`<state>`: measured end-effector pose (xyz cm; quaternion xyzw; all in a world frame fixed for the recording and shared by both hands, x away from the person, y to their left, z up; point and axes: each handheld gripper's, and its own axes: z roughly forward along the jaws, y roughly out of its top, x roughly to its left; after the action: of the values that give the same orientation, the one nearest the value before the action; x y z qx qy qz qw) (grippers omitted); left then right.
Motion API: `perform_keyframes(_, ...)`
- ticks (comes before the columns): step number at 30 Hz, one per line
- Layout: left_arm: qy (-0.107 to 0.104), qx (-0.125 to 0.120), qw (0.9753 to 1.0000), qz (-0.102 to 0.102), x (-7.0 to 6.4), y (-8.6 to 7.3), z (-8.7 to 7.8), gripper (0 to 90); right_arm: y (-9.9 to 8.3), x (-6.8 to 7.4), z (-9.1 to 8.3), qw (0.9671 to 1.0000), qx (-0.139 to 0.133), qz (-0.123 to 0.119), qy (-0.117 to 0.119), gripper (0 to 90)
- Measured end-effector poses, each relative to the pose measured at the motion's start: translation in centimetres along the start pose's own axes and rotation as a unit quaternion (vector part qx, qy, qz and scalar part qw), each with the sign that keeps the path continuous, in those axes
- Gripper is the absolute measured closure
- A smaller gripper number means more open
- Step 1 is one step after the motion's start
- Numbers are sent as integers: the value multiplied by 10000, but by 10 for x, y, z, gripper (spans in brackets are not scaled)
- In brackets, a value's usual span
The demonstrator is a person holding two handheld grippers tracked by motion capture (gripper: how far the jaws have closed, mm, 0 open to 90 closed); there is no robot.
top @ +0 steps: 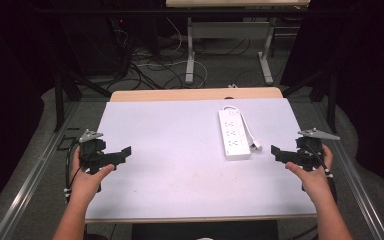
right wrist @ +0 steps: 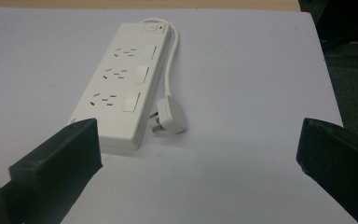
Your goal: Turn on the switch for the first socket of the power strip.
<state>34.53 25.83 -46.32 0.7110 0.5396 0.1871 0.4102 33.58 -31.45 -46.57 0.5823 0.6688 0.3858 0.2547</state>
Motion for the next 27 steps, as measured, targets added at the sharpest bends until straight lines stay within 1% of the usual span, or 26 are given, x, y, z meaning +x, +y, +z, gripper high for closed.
perform_keyframes(4, 34, -24, 10000, -4, -1, 0, 0, 4, 0, 0, 1, 10000, -3, -26, 27, 0)
perform_keyframes(5, 37, -24, 10000, -4, -1, 0, 0, 4, 0, 1, 1, 10000, 5, 14, 30, 0)
perform_keyframes(6, 40, 26, 10000, -21, -1, 1, -1, 4, 0, 1, 1, 10000, -11, -10, 21, 0)
perform_keyframes(7, 40, 26, 10000, -21, -1, 1, -1, 4, -1, 2, 2, 10000, -19, 17, 8, 0)
perform_keyframes(8, 58, 20, 10000, -54, -1, 0, -2, 4, 0, 2, 2, 10000, 26, -36, 21, 0)
perform_keyframes(9, 69, -12, 10000, -60, -1, 0, -2, 4, -1, 3, 2, 10000, 22, -31, 42, 0)
perform_keyframes(10, 69, -12, 10000, -60, -1, 0, -2, 4, -1, 4, 4, 10000, -13, -26, 13, 0)
perform_keyframes(11, 73, -6, 10000, -54, 0, 0, -2, 4, -1, 4, 3, 10000, 34, -60, 43, 0)
perform_keyframes(12, 86, 2, 9999, -58, 0, 0, -3, 4, -1, 6, 3, 10000, 60, -26, 58, 0)
perform_keyframes(14, 108, -13, 9999, -84, 0, 1, -3, 4, -1, 7, 4, 10000, 24, -75, 30, 0)
perform_keyframes(15, 106, -26, 9999, -97, 0, 1, -3, 4, -1, 9, 4, 10000, 41, -51, 52, 0)
perform_keyframes(16, 106, -26, 9999, -97, 0, 1, -3, 4, -1, 9, 2, 9999, 133, -91, 50, 0)
perform_keyframes(17, 110, -35, 9999, -104, 0, 1, -3, 4, -1, 10, 4, 9999, 32, -95, 53, 0)
perform_keyframes(18, 118, -41, 9999, -106, 0, 1, -3, 4, -1, 10, 4, 9999, 27, -110, 40, 0)
perform_keyframes(20, 134, -41, 9998, -112, 0, 1, -3, 4, -1, 11, 5, 9999, 68, -84, 91, 0)
perform_keyframes(21, 128, -54, 9998, -129, -1, 1, -3, 4, -1, 11, 5, 9999, 57, -133, 57, 0)
perform_keyframes(25, 118, -62, 9999, -108, -2, 2, -4, 4, 1, 14, 7, 9998, 101, -98, 168, 0)
perform_keyframes(27, 111, -78, 9998, -120, -2, 2, -4, 4, 2, 15, 8, 9998, 53, -114, 138, 0)
